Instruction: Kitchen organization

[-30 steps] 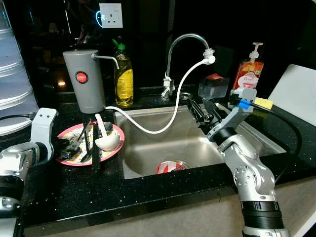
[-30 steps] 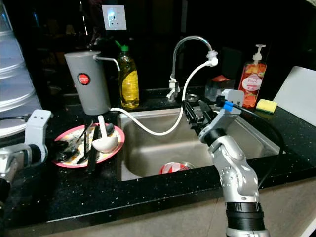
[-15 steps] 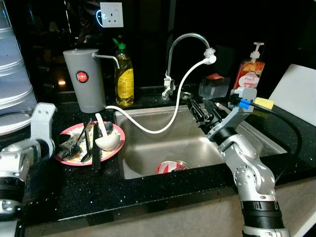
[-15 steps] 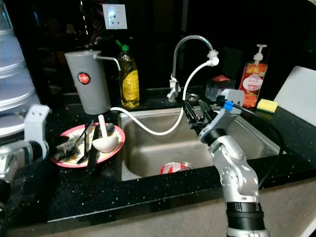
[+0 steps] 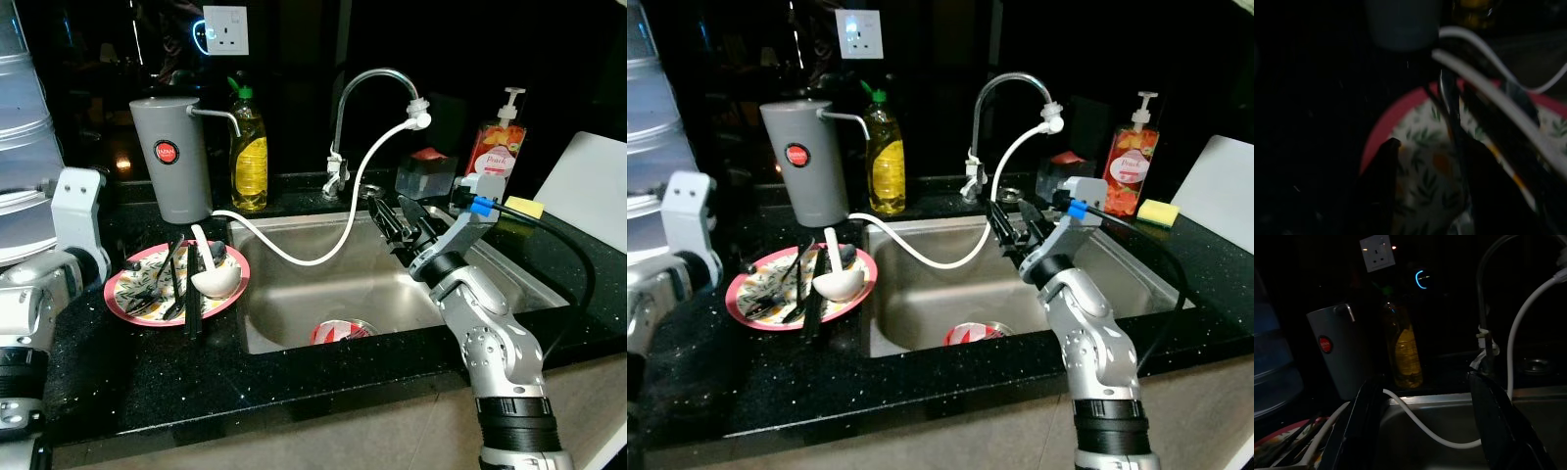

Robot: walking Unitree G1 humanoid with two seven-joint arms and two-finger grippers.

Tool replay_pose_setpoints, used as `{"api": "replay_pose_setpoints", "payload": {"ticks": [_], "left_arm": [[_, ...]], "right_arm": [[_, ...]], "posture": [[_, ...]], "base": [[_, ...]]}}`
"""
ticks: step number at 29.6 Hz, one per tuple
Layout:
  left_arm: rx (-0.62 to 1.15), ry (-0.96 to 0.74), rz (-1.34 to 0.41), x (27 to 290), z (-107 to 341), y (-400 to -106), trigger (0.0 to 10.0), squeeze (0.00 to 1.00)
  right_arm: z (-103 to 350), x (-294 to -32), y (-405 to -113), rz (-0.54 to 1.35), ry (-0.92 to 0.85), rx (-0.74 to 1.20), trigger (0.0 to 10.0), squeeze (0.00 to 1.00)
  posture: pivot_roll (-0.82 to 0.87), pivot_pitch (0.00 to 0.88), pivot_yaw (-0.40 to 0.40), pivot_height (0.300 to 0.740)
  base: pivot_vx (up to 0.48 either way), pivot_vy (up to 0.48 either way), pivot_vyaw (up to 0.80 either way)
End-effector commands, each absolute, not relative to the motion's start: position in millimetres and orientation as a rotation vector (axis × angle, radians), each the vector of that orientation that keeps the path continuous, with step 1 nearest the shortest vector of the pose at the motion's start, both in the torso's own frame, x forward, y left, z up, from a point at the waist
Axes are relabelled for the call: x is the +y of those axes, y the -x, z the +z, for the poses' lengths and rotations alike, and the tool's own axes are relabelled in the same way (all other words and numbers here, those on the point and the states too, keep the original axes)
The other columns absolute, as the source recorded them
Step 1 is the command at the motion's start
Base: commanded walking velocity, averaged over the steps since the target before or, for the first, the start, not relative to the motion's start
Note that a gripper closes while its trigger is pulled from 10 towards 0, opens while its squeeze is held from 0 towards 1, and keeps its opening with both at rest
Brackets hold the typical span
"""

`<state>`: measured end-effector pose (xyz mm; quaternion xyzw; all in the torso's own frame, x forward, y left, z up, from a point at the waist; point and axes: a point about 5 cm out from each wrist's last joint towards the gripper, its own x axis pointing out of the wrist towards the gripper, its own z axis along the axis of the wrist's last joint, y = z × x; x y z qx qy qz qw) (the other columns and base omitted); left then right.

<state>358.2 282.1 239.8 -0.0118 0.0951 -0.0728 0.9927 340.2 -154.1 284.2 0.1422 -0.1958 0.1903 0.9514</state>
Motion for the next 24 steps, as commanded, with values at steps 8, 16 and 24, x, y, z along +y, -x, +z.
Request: {"api": "replay_pose_setpoints", "payload": {"ticks": [8, 16, 24], "left_arm": [[0.313, 0.030, -0.152, 267.3, 211.9, -372.6, 10.0, 0.00], [0.344, 0.000, -0.137, 259.6, 205.5, -385.6, 0.0, 0.00], [0.376, -0.064, -0.131, 260.3, 199.4, -384.9, 0.0, 0.00]], "right_arm": [[287.9, -157.0, -342.0, 0.375, -0.285, -0.412, 10.0, 0.00], [289.3, -155.3, -342.3, 0.381, -0.282, -0.417, 10.0, 0.00], [288.9, -158.4, -340.0, 0.367, -0.280, -0.421, 10.0, 0.00]], "posture": [[-0.05, 0.000, -0.055, 0.740], [-0.05, 0.000, -0.044, 0.740], [-0.06, 0.001, -0.028, 0.740]], "base": [[0.000, 0.000, 0.00], [0.000, 0.000, 0.00], [0.000, 0.000, 0.00]]}}
